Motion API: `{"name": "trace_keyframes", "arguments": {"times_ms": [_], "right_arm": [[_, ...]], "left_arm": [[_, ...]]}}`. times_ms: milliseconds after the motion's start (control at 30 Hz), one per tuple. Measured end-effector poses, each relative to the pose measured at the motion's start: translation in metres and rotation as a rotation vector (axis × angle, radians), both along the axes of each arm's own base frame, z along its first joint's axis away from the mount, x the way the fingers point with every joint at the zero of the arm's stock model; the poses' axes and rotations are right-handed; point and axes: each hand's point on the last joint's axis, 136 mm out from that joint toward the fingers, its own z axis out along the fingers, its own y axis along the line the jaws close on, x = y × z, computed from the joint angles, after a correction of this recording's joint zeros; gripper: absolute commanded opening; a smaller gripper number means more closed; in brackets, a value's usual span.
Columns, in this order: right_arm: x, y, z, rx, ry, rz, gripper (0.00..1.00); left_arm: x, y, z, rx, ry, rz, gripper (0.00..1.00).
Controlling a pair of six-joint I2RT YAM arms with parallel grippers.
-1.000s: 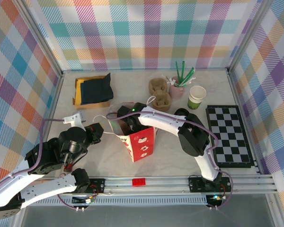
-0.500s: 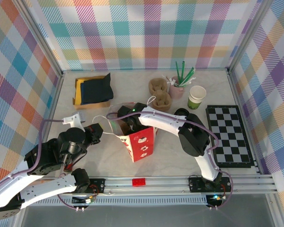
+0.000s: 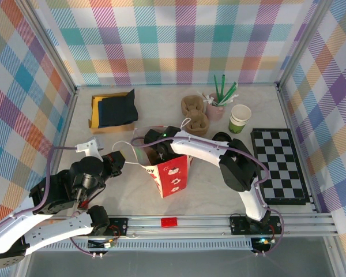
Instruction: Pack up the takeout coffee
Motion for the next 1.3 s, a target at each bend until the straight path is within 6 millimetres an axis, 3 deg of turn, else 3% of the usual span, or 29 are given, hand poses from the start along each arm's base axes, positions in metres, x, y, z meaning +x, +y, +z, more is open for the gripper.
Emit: {"name": "trace_keyframes", "arguments": {"times_ms": [1300], "right_arm": [[-0.0013, -0.002, -0.0068, -0.017, 0.011, -0.011, 0.33]], "left_arm": [[-0.0013, 0.002, 0.0012, -0.014, -0.008, -0.001, 0.08]]}}
